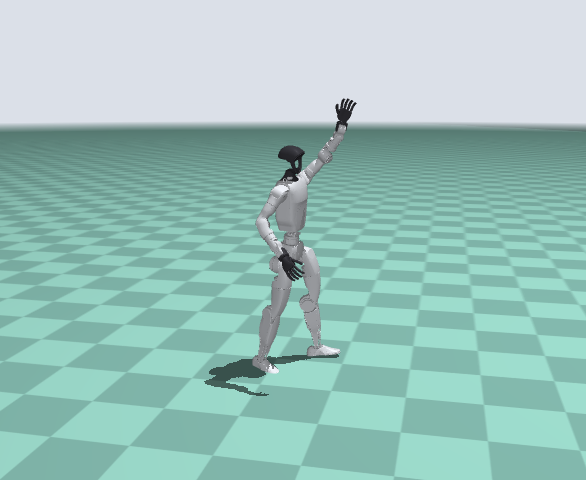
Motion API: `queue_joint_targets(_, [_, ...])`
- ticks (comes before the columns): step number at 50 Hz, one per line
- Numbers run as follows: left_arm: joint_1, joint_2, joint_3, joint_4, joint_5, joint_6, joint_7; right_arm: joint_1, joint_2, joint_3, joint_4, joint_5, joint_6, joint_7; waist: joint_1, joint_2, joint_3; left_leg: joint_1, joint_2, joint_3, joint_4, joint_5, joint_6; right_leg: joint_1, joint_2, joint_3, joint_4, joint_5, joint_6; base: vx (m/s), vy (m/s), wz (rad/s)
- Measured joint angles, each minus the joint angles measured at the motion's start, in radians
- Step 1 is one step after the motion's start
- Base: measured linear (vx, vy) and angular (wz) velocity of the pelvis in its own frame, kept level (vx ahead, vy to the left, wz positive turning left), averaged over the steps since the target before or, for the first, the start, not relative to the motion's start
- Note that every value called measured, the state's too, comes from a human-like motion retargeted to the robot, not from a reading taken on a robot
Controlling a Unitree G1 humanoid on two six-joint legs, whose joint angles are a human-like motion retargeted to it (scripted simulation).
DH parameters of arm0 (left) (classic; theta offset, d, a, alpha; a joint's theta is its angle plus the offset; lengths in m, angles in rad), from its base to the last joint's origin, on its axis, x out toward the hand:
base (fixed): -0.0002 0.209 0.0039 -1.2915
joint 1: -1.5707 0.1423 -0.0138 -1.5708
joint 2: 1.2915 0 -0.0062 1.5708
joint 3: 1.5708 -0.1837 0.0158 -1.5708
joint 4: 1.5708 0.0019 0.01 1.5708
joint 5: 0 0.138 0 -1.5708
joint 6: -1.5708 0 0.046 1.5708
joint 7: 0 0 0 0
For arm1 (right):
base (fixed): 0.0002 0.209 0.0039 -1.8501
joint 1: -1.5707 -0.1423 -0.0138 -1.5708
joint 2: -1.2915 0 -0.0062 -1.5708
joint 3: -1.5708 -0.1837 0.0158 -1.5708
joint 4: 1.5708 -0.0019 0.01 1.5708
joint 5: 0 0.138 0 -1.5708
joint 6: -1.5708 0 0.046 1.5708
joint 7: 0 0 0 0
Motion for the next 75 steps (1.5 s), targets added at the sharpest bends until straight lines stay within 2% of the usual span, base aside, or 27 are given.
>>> queue_joint_targets(11, [0.141,-0.018,0.068,-0.074,0.058,-0.039,-0.012,-0.039,0.036,0.032,0.016,-0.012,-0.006,0.004,0.001,-0.012,0.045,-0.01,-0.017,-0.008,-0.002,-0.001,0.002,-0.004,-0.015,-0.006,0.001,-0.006,0.0,0.0,0.01,0.01])
queue_joint_targets(20, [0.364,-0.06,0.168,-0.232,0.186,-0.064,0.057,-0.078,0.056,0.07,0.027,-0.014,-0.005,0.034,-0.034,-0.056,0.145,-0.047,-0.043,-0.011,-0.021,0.014,0.015,-0.093,-0.048,0.005,0.093,-0.029,-0.015,-0.04,0.07,0.02])
queue_joint_targets(25, [0.481,-0.092,0.178,-0.27,0.234,-0.09,0.103,-0.108,0.065,0.073,0.019,0.008,-0.021,0.005,-0.062,-0.079,0.254,-0.103,-0.025,-0.006,-0.024,0.033,0.008,-0.185,-0.037,0.022,0.146,-0.026,-0.028,-0.13,0.04,-0.14])
queue_joint_targets(31, [0.608,-0.123,0.249,-0.226,0.261,-0.17,0.146,-0.14,0.082,0.08,-0.042,-0.008,-0.076,-0.079,-0.116,-0.12,0.424,-0.223,0.014,0.006,-0.025,0.068,-0.01,-0.336,-0.004,0.045,0.173,0.005,-0.042,-0.2,0.06,-0.29])
queue_joint_targets(37, [0.723,-0.108,0.322,-0.173,0.196,-0.25,0.199,-0.138,0.08,0.075,-0.14,-0.055,-0.115,-0.171,-0.174,-0.193,0.567,-0.414,0.053,0.027,-0.026,0.115,-0.017,-0.546,0.032,0.081,0.156,0.059,-0.107,-0.23,0.1,-0.5])
queue_joint_targets(42, [0.834,-0.116,0.358,-0.143,0.034,-0.303,0.24,-0.087,0.03,0.075,-0.21,-0.036,-0.114,-0.222,-0.231,-0.232,0.581,-0.653,0.077,0.031,-0.023,0.168,-0.004,-0.782,0.058,0.113,0.128,0.122,-0.194,-0.17,0.12,-0.5])
queue_joint_targets(45, [0.87,-0.126,0.349,-0.114,-0.053,-0.319,0.231,-0.088,0.004,0.116,-0.215,0.033,-0.135,-0.243,-0.278,-0.251,0.581,-0.812,0.086,0.02,0.0,0.189,0.015,-0.937,0.062,0.124,0.148,0.14,-0.228,-0.13,0.1,-0.31])
queue_joint_targets(47, [0.878,-0.137,0.337,-0.091,-0.084,-0.325,0.215,-0.088,-0.004,0.134,-0.213,0.066,-0.151,-0.237,-0.308,-0.261,0.581,-0.943,0.105,0.012,0.089,0.164,0.021,-1.054,0.053,0.126,0.206,0.128,-0.231,-0.12,0.09,-0.17])
queue_joint_targets(48, [0.873,-0.141,0.335,-0.073,-0.062,-0.337,0.189,-0.092,0.013,0.149,-0.209,0.1,-0.207,-0.227,-0.325,-0.278,0.581,-1.066,0.149,0.017,0.269,0.086,0.025,-1.152,0.037,0.122,0.309,0.089,-0.219,-0.13,0.07,-0.19])
queue_joint_targets(49, [0.871,-0.147,0.327,-0.058,-0.054,-0.342,0.176,-0.093,0.02,0.164,-0.206,0.117,-0.233,-0.221,-0.336,-0.29,0.581,-1.144,0.173,0.017,0.357,0.053,0.026,-1.218,0.031,0.124,0.361,0.071,-0.214,-0.12,0.07,-0.29])
queue_joint_targets(55, [0.81,-0.174,0.257,0.009,-0.067,-0.339,0.163,-0.078,0.007,0.2,-0.232,0.195,-0.26,-0.162,-0.369,-0.324,0.581,-1.409,0.201,0.012,0.467,0.046,0.015,-1.482,0.021,0.144,0.456,0.054,-0.206,-0.07,0.05,-0.35])
queue_joint_targets(62, [0.749,-0.143,0.196,0.061,-0.093,-0.332,0.152,-0.021,0.001,0.21,-0.248,0.395,-0.269,-0.067,-0.443,-0.433,0.581,-1.438,0.142,0.115,0.408,0.097,-0.004,-1.646,-0.029,0.234,0.567,0.029,-0.211,-0.04,0.03,0.52])
queue_joint_targets(70, [0.675,-0.094,0.177,0.104,-0.096,-0.316,0.144,0.001,-0.024,0.197,-0.211,0.455,-0.247,-0.001,-0.457,-0.413,0.581,-1.438,0.103,0.105,0.331,0.157,-0.014,-1.657,-0.043,0.219,0.57,0.04,-0.209,-0.03,0.01,0.19])
queue_joint_targets(75, [0.621,-0.081,0.163,0.105,-0.076,-0.322,0.133,-0.023,0.001,0.182,-0.159,0.403,-0.246,0.007,-0.386,-0.345,0.581,-1.438,0.139,0.046,0.338,0.139,-0.02,-1.568,-0.004,0.156,0.461,0.087,-0.192,0.03,-0.01,-0.76])
